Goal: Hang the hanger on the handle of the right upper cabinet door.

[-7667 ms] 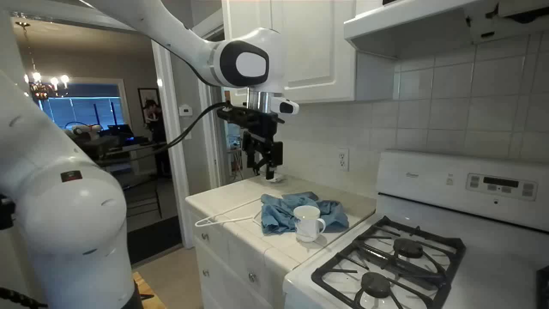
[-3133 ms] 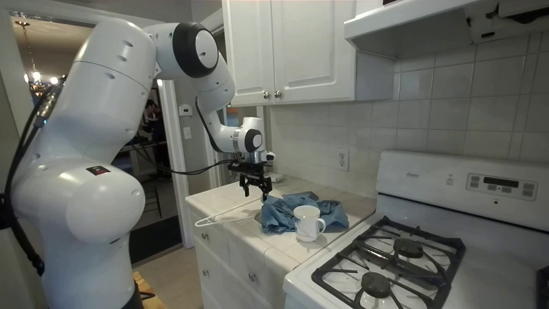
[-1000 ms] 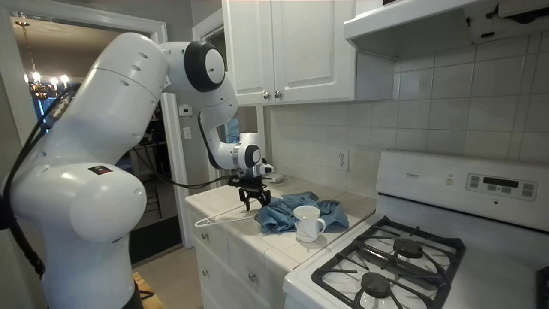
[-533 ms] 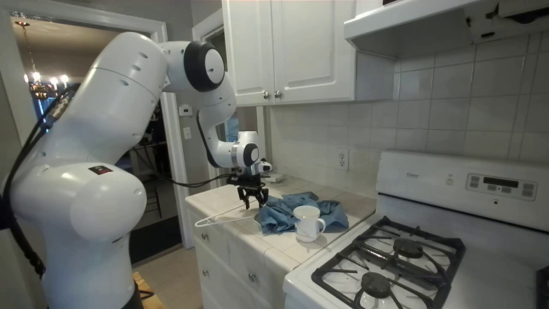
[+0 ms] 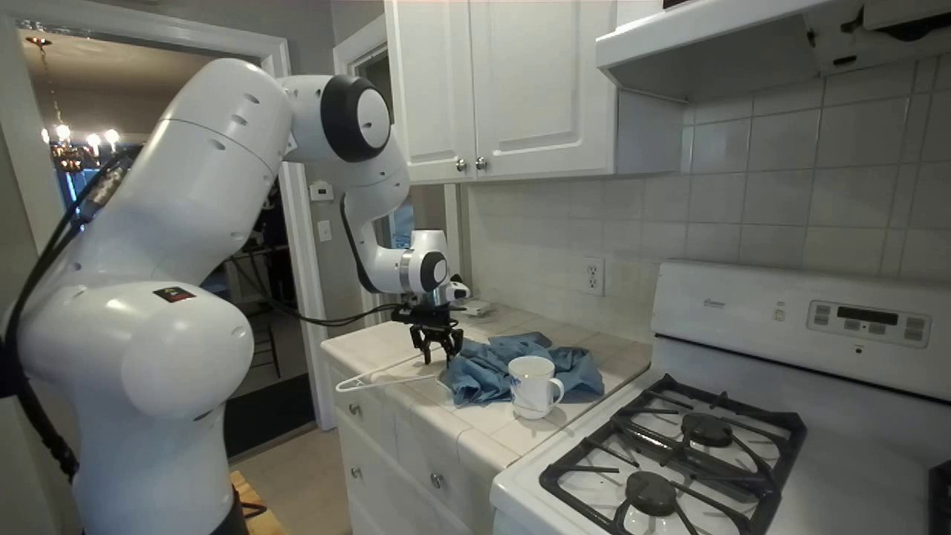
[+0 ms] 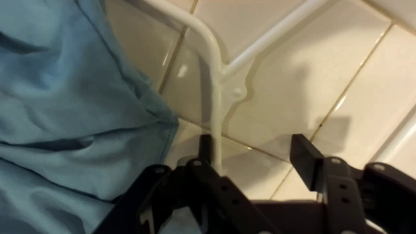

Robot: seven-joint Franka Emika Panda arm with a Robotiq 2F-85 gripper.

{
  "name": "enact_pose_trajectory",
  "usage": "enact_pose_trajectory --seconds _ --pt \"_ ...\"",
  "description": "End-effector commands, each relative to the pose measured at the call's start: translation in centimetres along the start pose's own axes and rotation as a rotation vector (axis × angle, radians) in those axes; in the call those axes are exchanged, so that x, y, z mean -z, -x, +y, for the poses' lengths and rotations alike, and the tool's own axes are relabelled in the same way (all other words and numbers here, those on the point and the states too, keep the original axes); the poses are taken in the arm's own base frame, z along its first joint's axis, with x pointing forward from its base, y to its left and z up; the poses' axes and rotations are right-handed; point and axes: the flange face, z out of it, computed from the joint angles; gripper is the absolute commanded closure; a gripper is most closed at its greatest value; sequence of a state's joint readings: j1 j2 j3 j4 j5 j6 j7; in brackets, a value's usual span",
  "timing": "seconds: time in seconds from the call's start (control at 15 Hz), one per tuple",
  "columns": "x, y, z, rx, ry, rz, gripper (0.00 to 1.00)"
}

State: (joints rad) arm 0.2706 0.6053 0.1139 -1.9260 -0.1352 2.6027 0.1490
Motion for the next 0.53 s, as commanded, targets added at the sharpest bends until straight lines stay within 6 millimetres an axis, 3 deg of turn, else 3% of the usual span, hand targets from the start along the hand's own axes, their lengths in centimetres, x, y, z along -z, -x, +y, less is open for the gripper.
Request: enact_pose_trajectory --seconds 0.0,0.13,0.47 --pt "-0.34 -0.29 -0.12 0.004 -0.024 0.016 0.37" --pt "-0.4 -0.35 -0.17 0.003 -0.024 0.021 0.62" --pt "-0.23 -0.5 0.36 -0.004 -0.022 0.036 0.88"
